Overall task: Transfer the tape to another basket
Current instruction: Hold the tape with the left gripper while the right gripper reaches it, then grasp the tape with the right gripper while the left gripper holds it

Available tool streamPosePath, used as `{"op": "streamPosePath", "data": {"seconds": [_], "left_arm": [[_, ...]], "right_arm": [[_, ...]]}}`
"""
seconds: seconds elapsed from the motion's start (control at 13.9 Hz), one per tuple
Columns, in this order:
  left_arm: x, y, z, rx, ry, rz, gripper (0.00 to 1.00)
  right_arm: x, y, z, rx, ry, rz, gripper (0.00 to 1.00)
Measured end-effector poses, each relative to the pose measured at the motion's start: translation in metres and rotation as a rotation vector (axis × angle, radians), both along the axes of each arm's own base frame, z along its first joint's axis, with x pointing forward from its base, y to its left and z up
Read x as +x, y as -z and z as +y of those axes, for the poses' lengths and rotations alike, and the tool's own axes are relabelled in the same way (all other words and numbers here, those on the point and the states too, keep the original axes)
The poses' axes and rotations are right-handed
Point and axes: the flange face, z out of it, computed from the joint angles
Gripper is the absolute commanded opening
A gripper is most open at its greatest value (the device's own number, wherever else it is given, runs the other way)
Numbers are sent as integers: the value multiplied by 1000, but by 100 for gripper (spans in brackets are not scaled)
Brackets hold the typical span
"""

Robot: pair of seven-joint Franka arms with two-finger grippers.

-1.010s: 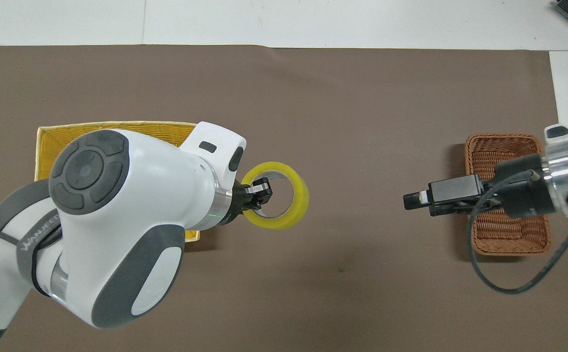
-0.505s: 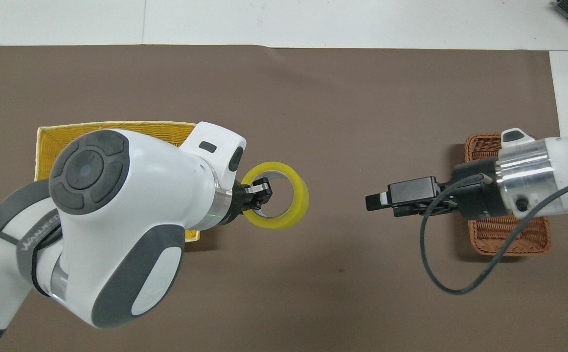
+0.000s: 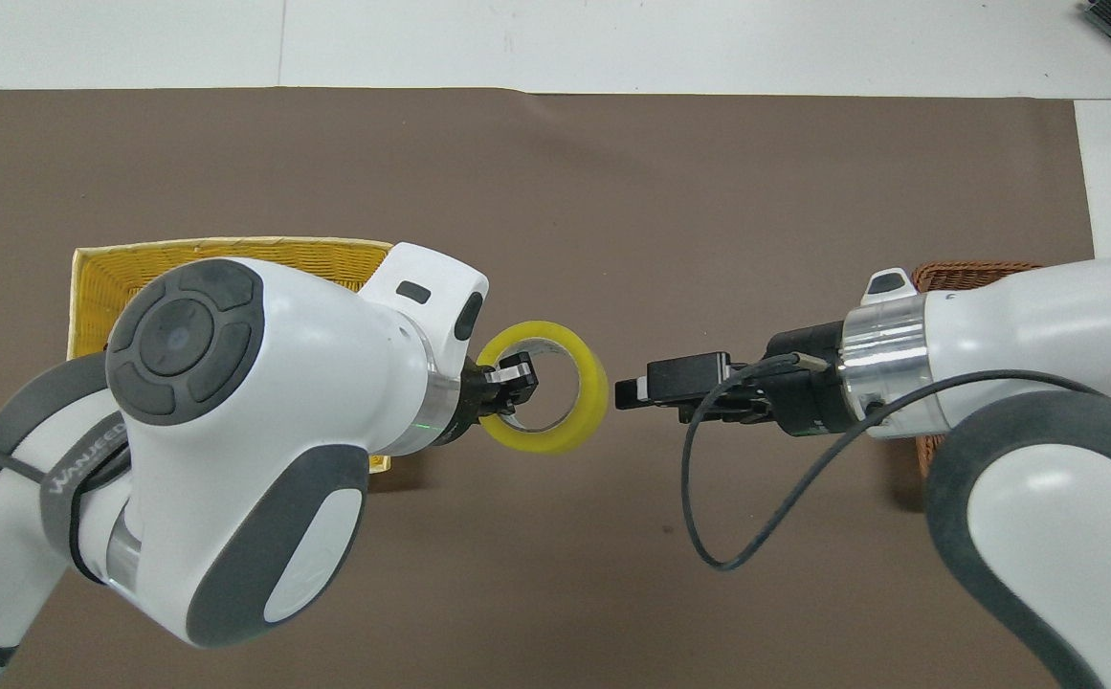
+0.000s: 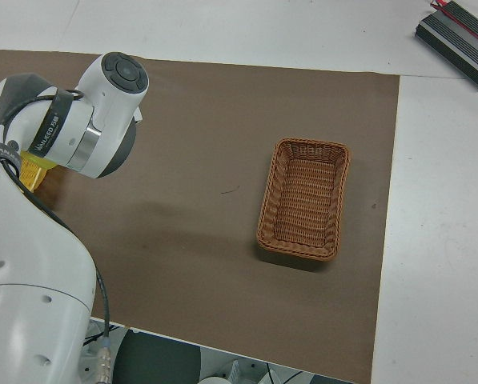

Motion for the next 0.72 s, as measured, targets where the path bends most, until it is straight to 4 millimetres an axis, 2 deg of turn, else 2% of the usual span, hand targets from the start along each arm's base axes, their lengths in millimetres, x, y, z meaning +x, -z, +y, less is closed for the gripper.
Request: {"op": "streamPosePath", "data": {"seconds": [0.36,0.43,0.5,0.58,0.72], "left_arm": [[-5,-1,-6,-2,4,0,0],[-5,-1,-6,-3,3,0,0],[-5,-2,-6,-7,0,0,0],[-5,-3,-7,-17,-4,1,0],[-5,-1,-8,-21,-6,7,0]], "right_arm": [[-3,4,6,1,-8,8,100],[-5,6,10,-1,-14,9,82],[-7,8,13,-3,-19,12,35],[-8,10,14,-4,-21,15,0],[-7,9,14,9,-11,22,0]]}}
